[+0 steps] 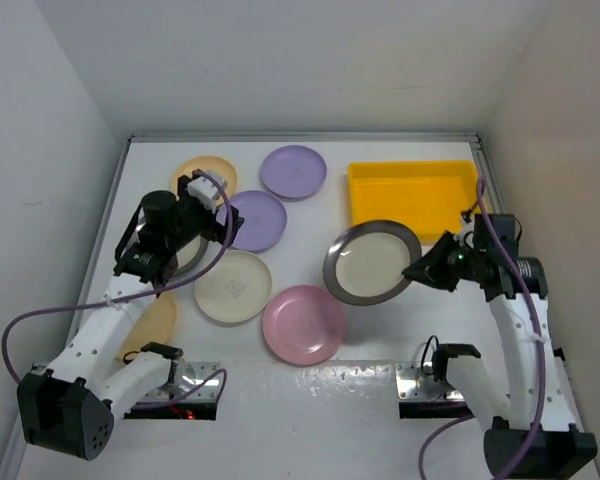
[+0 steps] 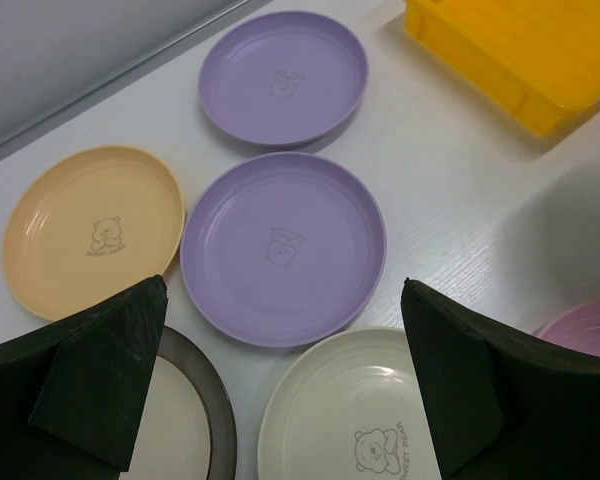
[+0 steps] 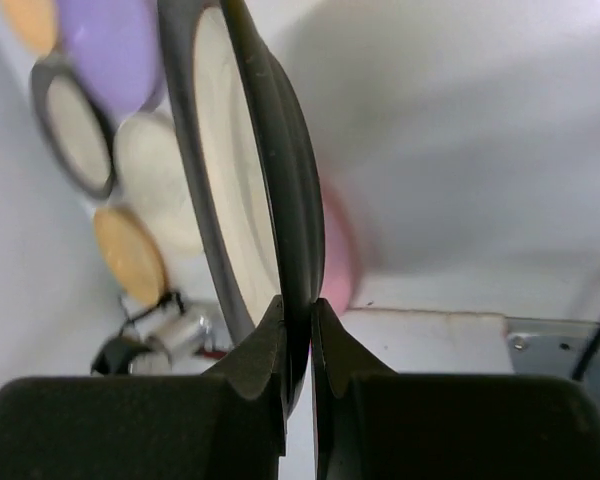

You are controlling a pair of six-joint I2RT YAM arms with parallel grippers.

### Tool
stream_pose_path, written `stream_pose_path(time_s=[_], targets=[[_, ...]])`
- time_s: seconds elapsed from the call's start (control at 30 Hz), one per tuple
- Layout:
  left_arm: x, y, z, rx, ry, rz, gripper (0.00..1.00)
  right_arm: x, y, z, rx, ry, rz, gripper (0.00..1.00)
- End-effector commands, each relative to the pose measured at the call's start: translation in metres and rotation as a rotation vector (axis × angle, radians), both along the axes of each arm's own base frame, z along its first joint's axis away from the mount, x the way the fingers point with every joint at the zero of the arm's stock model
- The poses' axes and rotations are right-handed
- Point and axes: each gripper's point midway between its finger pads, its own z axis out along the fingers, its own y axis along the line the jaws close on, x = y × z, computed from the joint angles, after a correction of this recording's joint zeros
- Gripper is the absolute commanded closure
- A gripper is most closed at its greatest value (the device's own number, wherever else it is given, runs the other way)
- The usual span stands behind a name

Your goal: Place the plates into the plastic bin on the countertop

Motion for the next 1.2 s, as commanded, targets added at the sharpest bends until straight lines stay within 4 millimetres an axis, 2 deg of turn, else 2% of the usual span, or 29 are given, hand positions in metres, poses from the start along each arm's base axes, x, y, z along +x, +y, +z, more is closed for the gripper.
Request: stream_pose_path(time_s=[0.0, 0.03, 0.07, 0.13, 0.17, 0.2, 0.23, 0.27, 0.3, 0.33, 0.37, 0.4, 0.43, 0.47, 0.5, 0.53, 0.57, 0.6, 0.63, 0.67, 0.73, 0.77, 0.8, 0.83, 0.93, 0.97, 1.03, 1.07, 1.17], targets=[[0.018, -0.001, 0.039, -0.026, -0.094, 0.012, 0.0, 0.034, 0.039, 0.086, 0.093, -0.29, 0.183, 1.0], [0.023, 0.005, 0.038, -0.03, -0.079, 0.042, 0.0, 0.06, 0.04, 0.102, 0.11, -0.335, 0.17, 1.0], [0.026, 0.01, 0.035, -0.05, -0.046, 0.065, 0.0, 0.074, 0.045, 0.119, 0.112, -0.414, 0.195, 1.0], [0.044, 0.033, 0.037, -0.043, -0.014, 0.17, 0.0, 0.119, 0.03, 0.119, 0.073, -0.449, 0.14, 1.0], [0.047, 0.041, 0.029, -0.029, 0.038, 0.198, 0.0, 0.148, -0.001, 0.108, 0.046, -0.439, 0.047, 1.0], [0.06, 0.056, 0.032, -0.025, 0.062, 0.241, 0.0, 0.166, -0.016, 0.089, 0.033, -0.402, 0.012, 1.0], [0.064, 0.065, 0.03, -0.02, 0.092, 0.265, 0.0, 0.183, -0.039, 0.084, 0.015, -0.427, -0.041, 1.0], [0.063, 0.075, 0.019, 0.005, 0.158, 0.286, 0.0, 0.2, -0.053, 0.064, 0.004, -0.392, -0.059, 1.0], [0.069, 0.083, 0.036, 0.01, 0.149, 0.296, 0.0, 0.207, -0.076, 0.056, -0.002, -0.377, -0.106, 1.0], [0.077, 0.1, 0.023, 0.026, 0.206, 0.335, 0.0, 0.214, -0.08, 0.055, 0.012, -0.37, -0.096, 1.0], [0.08, 0.109, 0.022, 0.027, 0.237, 0.356, 0.0, 0.226, -0.088, 0.032, -0.003, -0.324, -0.065, 1.0], [0.077, 0.12, 0.012, 0.057, 0.303, 0.377, 0.0, 0.232, -0.096, 0.031, -0.023, -0.323, -0.062, 1.0], [0.083, 0.138, 0.026, 0.058, 0.296, 0.416, 0.0, 0.237, -0.101, 0.017, -0.039, -0.294, -0.057, 1.0], [0.091, 0.146, 0.007, 0.053, 0.367, 0.423, 0.0, 0.246, -0.105, 0.007, -0.063, -0.297, -0.013, 1.0], [0.092, 0.153, 0.005, 0.044, 0.408, 0.428, 0.0, 0.253, -0.111, 0.011, -0.07, -0.32, -0.014, 1.0], [0.092, 0.17, -0.003, 0.027, 0.442, 0.461, 0.0, 0.26, -0.113, -0.01, -0.051, -0.285, -0.006, 1.0], [0.094, 0.177, -0.023, 0.012, 0.503, 0.464, 0.0, 0.273, -0.118, -0.005, -0.067, -0.347, 0.015, 1.0], [0.095, 0.189, -0.026, -0.004, 0.508, 0.464, 0.0, 0.28, -0.124, -0.022, -0.056, -0.318, 0.002, 1.0], [0.096, 0.195, -0.033, -0.005, 0.521, 0.465, 0.0, 0.281, -0.126, -0.021, -0.059, -0.323, -0.002, 1.0], [0.097, 0.201, -0.04, -0.015, 0.541, 0.472, 0.0, 0.289, -0.134, -0.034, -0.046, -0.304, -0.018, 1.0], [0.096, 0.219, -0.068, -0.031, 0.609, 0.473, 0.0, 0.29, -0.144, -0.044, -0.03, -0.272, -0.047, 1.0], [0.093, 0.224, -0.081, -0.051, 0.649, 0.477, 0.0, 0.291, -0.144, -0.063, -0.009, -0.228, -0.055, 1.0], [0.089, 0.229, -0.096, -0.061, 0.695, 0.474, 0.0, 0.288, -0.144, -0.069, -0.005, -0.206, -0.057, 0.9], [0.088, 0.236, -0.123, -0.084, 0.762, 0.478, 0.0, 0.283, -0.146, -0.078, -0.014, -0.162, -0.069, 0.75], [0.078, 0.257, -0.16, -0.106, 0.859, 0.49, 0.01, 0.268, -0.146, -0.104, -0.082, -0.041, -0.027, 0.31], [0.072, 0.266, -0.183, -0.112, 0.913, 0.504, 0.04, 0.265, -0.146, -0.108, -0.107, -0.026, -0.005, 0.26], [0.068, 0.275, -0.202, -0.091, 0.954, 0.53, 0.06, 0.26, -0.143, -0.106, -0.161, 0.006, 0.03, 0.16], [0.062, 0.287, -0.22, -0.092, 0.984, 0.55, 0.06, 0.26, -0.144, -0.1, -0.189, -0.006, 0.047, 0.16], [0.06, 0.306, -0.241, -0.068, 1.003, 0.587, 0.11, 0.263, -0.136, -0.085, -0.207, -0.038, 0.056, 0.15]])
